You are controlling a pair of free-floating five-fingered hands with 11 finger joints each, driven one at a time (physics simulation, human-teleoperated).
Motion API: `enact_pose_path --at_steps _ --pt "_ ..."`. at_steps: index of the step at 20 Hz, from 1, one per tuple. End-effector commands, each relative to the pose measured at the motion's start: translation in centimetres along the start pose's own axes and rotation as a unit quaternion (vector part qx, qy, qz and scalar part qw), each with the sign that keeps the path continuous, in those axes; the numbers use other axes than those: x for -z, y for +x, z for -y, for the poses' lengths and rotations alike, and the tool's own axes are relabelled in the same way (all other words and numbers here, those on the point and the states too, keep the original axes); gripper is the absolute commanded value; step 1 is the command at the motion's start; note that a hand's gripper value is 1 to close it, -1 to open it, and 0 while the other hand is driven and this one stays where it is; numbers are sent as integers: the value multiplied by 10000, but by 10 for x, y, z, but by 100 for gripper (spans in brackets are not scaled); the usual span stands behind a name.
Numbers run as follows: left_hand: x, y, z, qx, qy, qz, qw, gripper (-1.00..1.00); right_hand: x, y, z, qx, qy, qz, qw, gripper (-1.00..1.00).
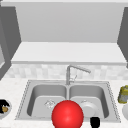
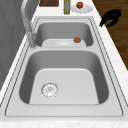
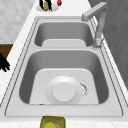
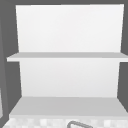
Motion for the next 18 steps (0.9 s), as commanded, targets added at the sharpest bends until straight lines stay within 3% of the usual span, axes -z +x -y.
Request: enact_pose_path --at_steps 1,9,11,18 --pt "-2 2 5 -28 -81 81 9999 100 0 0 0 0 0 0 10000 0" --pt "0 -1 -6 226 57 52 9997 100 0 0 0 0 0 0 10000 0" --pt "8 5 -16 143 -24 93 9999 100 0 0 0 0 0 0 10000 0" --pt "24 25 -48 40 10 93 9999 100 0 0 0 0 0 0 10000 0"
